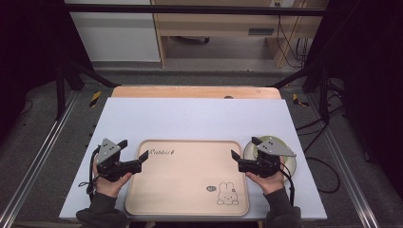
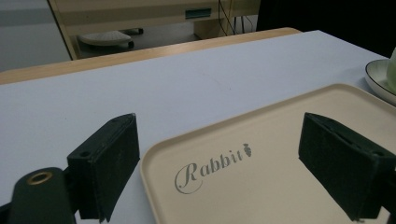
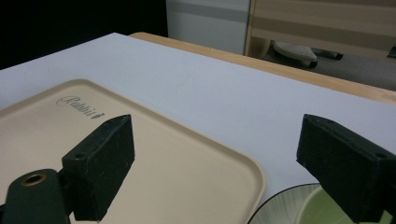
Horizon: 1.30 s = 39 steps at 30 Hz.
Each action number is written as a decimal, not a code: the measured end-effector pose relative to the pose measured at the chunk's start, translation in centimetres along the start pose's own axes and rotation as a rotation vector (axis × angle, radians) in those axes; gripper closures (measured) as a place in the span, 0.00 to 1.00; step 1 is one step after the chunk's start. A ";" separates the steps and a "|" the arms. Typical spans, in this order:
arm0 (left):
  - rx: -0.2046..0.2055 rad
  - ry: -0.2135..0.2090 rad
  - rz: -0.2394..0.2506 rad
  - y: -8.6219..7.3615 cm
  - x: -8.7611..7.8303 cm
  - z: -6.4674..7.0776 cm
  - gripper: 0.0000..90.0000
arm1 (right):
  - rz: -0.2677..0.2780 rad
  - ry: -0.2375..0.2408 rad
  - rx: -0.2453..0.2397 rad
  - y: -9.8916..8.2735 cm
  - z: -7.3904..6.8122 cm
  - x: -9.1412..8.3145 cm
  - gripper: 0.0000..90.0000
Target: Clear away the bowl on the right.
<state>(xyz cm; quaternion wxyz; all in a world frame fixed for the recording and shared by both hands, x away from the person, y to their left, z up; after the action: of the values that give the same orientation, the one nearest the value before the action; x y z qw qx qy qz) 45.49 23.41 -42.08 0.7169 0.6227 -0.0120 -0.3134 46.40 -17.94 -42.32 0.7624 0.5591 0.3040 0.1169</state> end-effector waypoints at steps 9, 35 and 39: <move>-0.001 -0.002 0.002 0.0 0.0 0.0 0.14 | 0.005 -0.004 0.005 -0.1 0.3 -0.3 0.13; 0.014 0.001 -0.004 -0.3 0.1 0.2 0.14 | -0.015 -0.113 -0.002 0.4 1.7 -1.7 0.17; 0.015 0.001 -0.006 -0.3 0.2 0.2 0.14 | 0.000 -0.116 0.001 0.4 2.2 -2.0 0.18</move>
<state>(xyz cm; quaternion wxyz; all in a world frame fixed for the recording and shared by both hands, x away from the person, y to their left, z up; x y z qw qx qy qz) 45.39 23.12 -42.36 0.7114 0.6281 -0.0121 -0.3150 46.14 -20.53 -40.83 0.7786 0.5653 0.2592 0.0840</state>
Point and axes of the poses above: each handheld gripper's, and its own axes: x roughly forward along the jaws, y roughly out of its top, z roughly to its right, the point moved 3 cm from there along x, roughly forward along the jaws, and after that the axes turned 12 degrees about -x, right-handed, at the moved point
